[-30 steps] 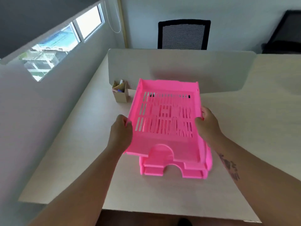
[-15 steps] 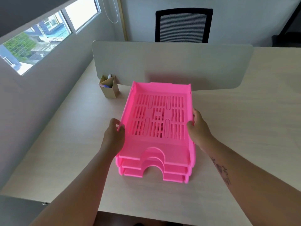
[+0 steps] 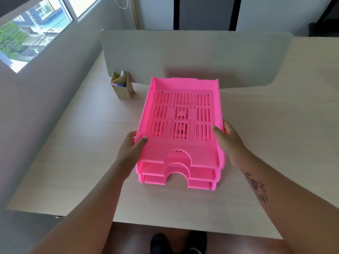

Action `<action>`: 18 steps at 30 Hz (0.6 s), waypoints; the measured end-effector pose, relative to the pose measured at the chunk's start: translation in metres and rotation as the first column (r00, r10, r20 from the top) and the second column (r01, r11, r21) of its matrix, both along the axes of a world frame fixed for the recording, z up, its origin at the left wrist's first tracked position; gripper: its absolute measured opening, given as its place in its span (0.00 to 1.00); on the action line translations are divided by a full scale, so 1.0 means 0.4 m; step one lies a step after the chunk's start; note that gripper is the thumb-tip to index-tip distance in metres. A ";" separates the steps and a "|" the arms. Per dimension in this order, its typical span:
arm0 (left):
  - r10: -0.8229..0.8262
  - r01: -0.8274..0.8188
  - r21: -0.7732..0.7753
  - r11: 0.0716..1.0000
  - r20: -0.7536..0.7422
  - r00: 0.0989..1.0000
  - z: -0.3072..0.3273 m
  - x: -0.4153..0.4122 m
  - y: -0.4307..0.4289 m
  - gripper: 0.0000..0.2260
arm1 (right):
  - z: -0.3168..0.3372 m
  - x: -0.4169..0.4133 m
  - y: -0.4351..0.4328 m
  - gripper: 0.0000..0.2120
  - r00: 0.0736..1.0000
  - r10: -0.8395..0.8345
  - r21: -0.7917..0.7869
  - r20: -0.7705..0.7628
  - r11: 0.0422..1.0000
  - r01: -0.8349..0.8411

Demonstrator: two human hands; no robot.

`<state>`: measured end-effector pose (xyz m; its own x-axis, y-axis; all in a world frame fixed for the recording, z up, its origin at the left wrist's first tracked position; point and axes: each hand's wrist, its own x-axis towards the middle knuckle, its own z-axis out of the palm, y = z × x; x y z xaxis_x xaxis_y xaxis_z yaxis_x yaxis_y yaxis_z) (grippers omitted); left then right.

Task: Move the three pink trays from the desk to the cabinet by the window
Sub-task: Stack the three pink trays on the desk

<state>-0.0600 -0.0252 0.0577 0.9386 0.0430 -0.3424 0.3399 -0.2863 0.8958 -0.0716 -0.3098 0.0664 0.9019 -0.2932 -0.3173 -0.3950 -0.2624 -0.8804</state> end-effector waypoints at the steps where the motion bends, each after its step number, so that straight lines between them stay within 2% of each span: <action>1: -0.003 0.003 -0.022 1.000 0.001 1.000 -0.016 -0.022 0.010 0.19 | -0.004 -0.025 0.004 0.18 1.000 -0.011 0.031 0.005 0.999 0.011; 4: -0.025 0.024 -0.092 0.995 -0.019 0.999 -0.072 -0.087 0.036 0.25 | -0.044 -0.106 0.022 0.14 0.996 -0.083 0.118 0.022 0.990 0.080; 8: -0.059 0.048 -0.200 0.979 -0.047 0.997 -0.128 -0.112 0.046 0.25 | -0.121 -0.185 0.040 0.10 0.993 -0.114 0.185 -0.028 0.976 0.118; 12: -0.063 0.042 -0.255 0.966 -0.072 0.995 -0.154 -0.096 0.036 0.27 | -0.169 -0.205 0.056 0.30 0.987 -0.100 0.299 -0.123 0.945 0.133; 14: -0.053 0.018 -0.297 0.955 -0.110 0.993 -0.167 -0.088 0.027 0.27 | -0.189 -0.201 0.065 0.30 0.985 -0.097 0.346 -0.141 0.927 0.141; 18: -0.022 -0.034 -0.344 0.939 -0.159 0.987 -0.176 -0.084 0.022 0.32 | -0.201 -0.194 0.080 0.23 0.977 -0.146 0.410 -0.153 0.891 0.198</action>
<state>-0.0934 -0.0165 -0.0127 0.8712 -0.0982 -0.4810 0.4859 0.0325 0.8734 -0.1491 -0.2778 -0.0140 0.7991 -0.2565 -0.5438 -0.5054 0.2032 -0.8386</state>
